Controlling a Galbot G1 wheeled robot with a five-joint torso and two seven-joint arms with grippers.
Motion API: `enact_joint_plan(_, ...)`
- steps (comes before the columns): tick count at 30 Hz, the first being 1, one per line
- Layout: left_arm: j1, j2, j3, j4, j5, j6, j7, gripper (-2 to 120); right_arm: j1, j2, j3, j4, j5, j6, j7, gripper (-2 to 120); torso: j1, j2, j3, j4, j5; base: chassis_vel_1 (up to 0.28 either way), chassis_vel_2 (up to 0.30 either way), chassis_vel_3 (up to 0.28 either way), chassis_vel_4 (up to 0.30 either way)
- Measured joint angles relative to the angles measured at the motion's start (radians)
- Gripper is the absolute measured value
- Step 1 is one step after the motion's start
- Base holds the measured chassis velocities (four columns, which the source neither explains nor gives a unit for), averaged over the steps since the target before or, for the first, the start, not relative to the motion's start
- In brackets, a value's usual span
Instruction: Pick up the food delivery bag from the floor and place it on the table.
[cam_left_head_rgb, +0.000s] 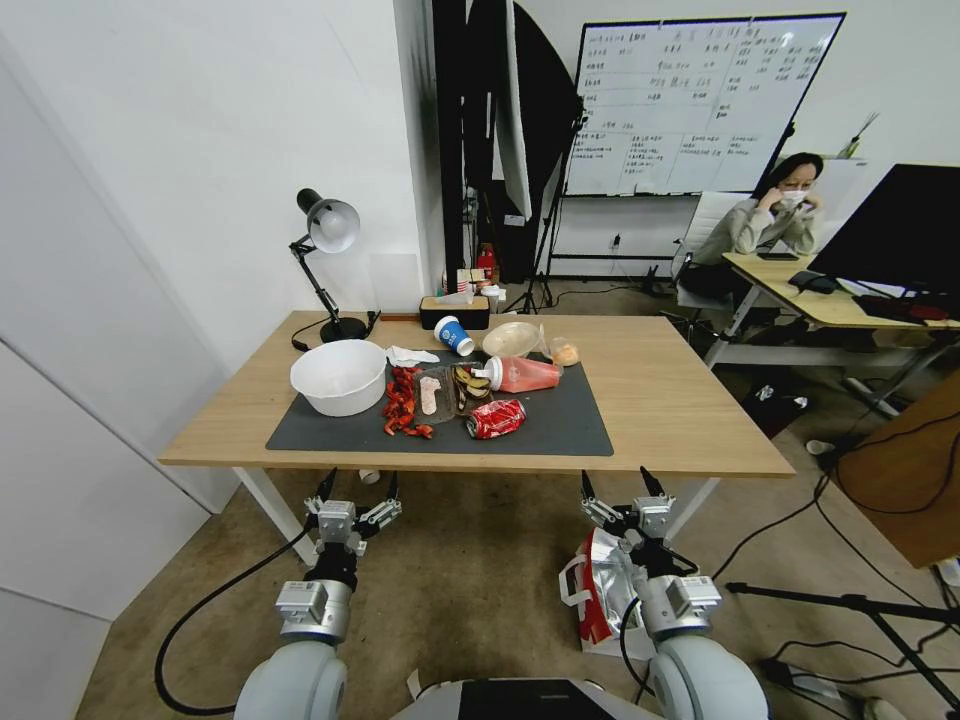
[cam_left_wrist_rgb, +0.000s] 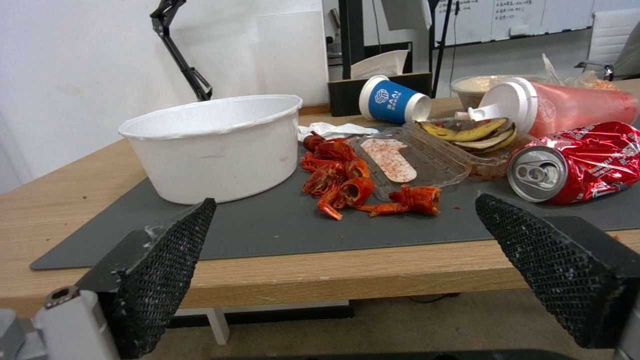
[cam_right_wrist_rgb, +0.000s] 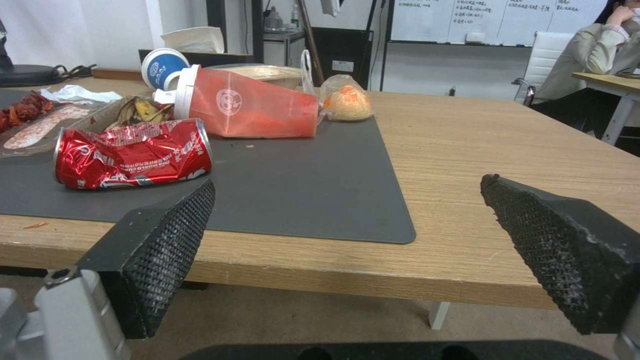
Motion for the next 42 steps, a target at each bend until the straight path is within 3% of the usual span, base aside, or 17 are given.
enact_joint_plan(27, -0.002, 0.002, -0.002, 0.001, -0.003, -0.001, 0.003, 100, 0.0, 0.0, 0.0, 0.0, 0.0, 0.0, 0.0, 100, 0.0, 0.0, 0.0, 0.0002, 0.0, 0.0, 0.0, 0.0, 0.0)
enact_joint_plan(30, -0.063, 0.027, -0.054, 0.032, -0.06, -0.023, 0.045, 100, 0.01, -0.001, 0.005, -0.004, 0.002, 0.001, -0.002, 100, 0.0, 0.0, 0.0, 0.0001, -0.0001, 0.0, 0.0, 0.0, 0.0)
enact_joint_plan(31, -0.132, 0.049, -0.108, 0.063, -0.119, -0.049, 0.098, 100, 0.076, -0.009, 0.035, -0.027, 0.016, 0.011, -0.017, 100, 0.0, 0.0, 0.0, -0.0003, -0.0005, 0.0, 0.0, 0.0, 0.0)
enact_joint_plan(35, -0.231, 0.086, -0.184, 0.105, -0.195, -0.085, 0.169, 100, 0.207, -0.026, 0.084, -0.063, 0.044, 0.03, -0.043, 100, 0.0, 0.0, 0.0, -0.0002, 0.0006, 0.0, 0.0, 0.0, 0.0)
enact_joint_plan(37, -0.23, 0.082, -0.178, 0.106, -0.197, -0.085, 0.183, 100, 0.223, -0.032, 0.094, -0.061, 0.058, 0.027, -0.051, 100, 0.001, 0.0, 0.0, 0.0007, 0.0, 0.0, 0.0, 0.0, 0.0)
enact_joint_plan(42, -0.218, 0.081, -0.171, 0.092, -0.191, -0.073, 0.196, 100, 0.226, -0.031, 0.094, -0.043, 0.07, 0.008, -0.068, 100, 0.0, 0.0, 0.0, 0.0001, 0.0001, 0.0, 0.0, 0.0, 0.0)
